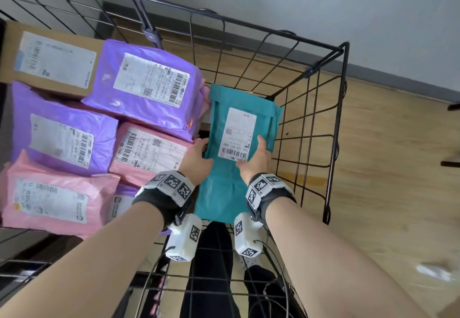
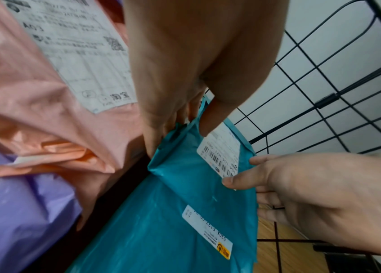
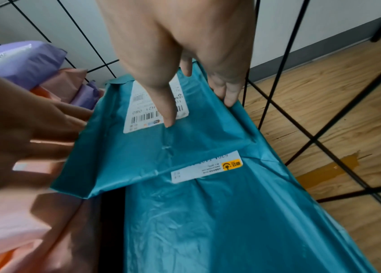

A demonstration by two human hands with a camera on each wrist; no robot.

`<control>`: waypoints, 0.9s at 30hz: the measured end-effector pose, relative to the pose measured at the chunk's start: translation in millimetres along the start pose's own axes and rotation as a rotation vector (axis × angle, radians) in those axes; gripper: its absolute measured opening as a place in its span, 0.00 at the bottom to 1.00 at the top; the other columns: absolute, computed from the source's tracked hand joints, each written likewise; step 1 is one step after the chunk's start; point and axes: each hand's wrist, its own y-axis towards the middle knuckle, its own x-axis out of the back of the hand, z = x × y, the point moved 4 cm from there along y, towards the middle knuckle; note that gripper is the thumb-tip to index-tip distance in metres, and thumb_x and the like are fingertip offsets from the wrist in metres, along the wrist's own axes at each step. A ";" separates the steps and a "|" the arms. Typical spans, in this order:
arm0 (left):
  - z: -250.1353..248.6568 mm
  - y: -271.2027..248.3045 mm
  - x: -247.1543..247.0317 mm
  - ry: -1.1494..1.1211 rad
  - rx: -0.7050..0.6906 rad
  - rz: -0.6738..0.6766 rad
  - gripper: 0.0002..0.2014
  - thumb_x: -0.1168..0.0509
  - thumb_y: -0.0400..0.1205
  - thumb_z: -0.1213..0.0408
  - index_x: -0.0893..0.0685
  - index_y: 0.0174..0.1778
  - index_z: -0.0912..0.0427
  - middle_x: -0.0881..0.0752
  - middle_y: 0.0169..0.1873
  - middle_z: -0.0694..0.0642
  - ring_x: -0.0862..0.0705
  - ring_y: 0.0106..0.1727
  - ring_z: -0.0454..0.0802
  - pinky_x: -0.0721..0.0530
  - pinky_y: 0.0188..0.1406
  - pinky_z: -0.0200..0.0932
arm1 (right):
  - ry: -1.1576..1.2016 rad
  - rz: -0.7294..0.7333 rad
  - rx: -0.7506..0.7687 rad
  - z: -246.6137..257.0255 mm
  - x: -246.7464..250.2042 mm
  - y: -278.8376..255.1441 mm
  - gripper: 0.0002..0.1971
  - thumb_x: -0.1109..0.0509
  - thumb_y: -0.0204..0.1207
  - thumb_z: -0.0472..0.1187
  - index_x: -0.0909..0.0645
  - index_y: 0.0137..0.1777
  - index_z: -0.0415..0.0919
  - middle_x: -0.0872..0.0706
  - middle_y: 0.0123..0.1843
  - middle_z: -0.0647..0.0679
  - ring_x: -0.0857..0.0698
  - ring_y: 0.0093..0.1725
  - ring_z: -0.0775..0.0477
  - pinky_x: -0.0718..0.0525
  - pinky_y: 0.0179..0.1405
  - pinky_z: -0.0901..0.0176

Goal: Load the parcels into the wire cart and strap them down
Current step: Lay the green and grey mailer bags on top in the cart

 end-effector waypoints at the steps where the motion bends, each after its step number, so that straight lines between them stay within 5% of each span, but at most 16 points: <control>1: -0.3 -2.3 1.7 -0.003 0.009 -0.014 0.29 0.41 0.72 0.74 0.27 0.72 0.62 0.18 0.61 0.55 0.18 0.61 0.53 0.19 0.60 0.48 | -0.013 0.009 0.007 1.4 2.3 -2.6 0.42 0.28 0.73 0.32 0.46 0.82 0.49 0.32 0.74 0.39 0.26 0.71 0.39 0.25 0.66 0.51; 4: -8.1 -23.2 11.5 0.029 0.034 -0.095 0.23 0.44 0.79 0.75 0.26 0.72 0.61 0.18 0.64 0.60 0.18 0.62 0.57 0.20 0.53 0.42 | -0.045 0.051 0.064 9.1 13.8 -23.1 0.40 0.28 0.74 0.32 0.45 0.82 0.46 0.36 0.79 0.40 0.33 0.77 0.41 0.31 0.72 0.52; 8: -11.8 -43.4 25.3 0.104 0.039 -0.125 0.16 0.40 0.83 0.69 0.22 0.67 0.58 0.16 0.53 0.54 0.17 0.56 0.54 0.22 0.39 0.39 | -0.123 0.117 0.154 21.0 19.8 -47.6 0.34 0.28 0.75 0.38 0.37 0.79 0.42 0.26 0.74 0.43 0.25 0.71 0.41 0.24 0.66 0.53; 11: -19.7 -78.2 40.0 0.233 0.000 -0.197 0.14 0.41 0.81 0.71 0.20 0.63 0.63 0.15 0.54 0.60 0.17 0.56 0.58 0.22 0.49 0.42 | -0.231 0.213 0.239 32.0 32.3 -76.4 0.30 0.32 0.79 0.43 0.37 0.79 0.40 0.27 0.75 0.42 0.24 0.70 0.40 0.23 0.61 0.54; 16: -14.3 -160.4 59.1 0.365 0.024 -0.277 0.14 0.44 0.81 0.71 0.20 0.60 0.60 0.14 0.51 0.60 0.20 0.41 0.54 0.23 0.43 0.40 | -0.381 0.342 0.471 54.7 54.9 -146.9 0.22 0.37 0.82 0.46 0.28 0.73 0.36 0.22 0.71 0.39 0.22 0.68 0.36 0.24 0.63 0.53; 21: -3.5 -280.6 74.9 0.444 -0.016 -0.538 0.14 0.43 0.81 0.70 0.16 0.59 0.60 0.15 0.59 0.58 0.18 0.62 0.58 0.25 0.61 0.41 | -0.478 0.385 0.754 63.8 66.6 -238.1 0.18 0.35 0.80 0.47 0.20 0.62 0.35 0.16 0.63 0.37 0.19 0.62 0.37 0.21 0.59 0.55; 24: 15.8 -357.1 76.2 0.444 0.052 -0.643 0.14 0.42 0.81 0.67 0.16 0.58 0.59 0.15 0.58 0.59 0.18 0.62 0.59 0.22 0.61 0.44 | -0.547 0.454 0.893 56.4 67.3 -305.1 0.17 0.35 0.81 0.48 0.18 0.61 0.36 0.15 0.61 0.39 0.17 0.56 0.40 0.25 0.50 0.61; 27: 43.7 -429.5 73.8 0.402 0.148 -0.747 0.15 0.44 0.80 0.68 0.16 0.58 0.55 0.16 0.60 0.58 0.18 0.60 0.60 0.21 0.62 0.46 | -0.604 0.544 1.038 41.9 58.7 -373.0 0.14 0.35 0.81 0.48 0.16 0.54 0.38 0.15 0.58 0.40 0.17 0.58 0.39 0.25 0.53 0.60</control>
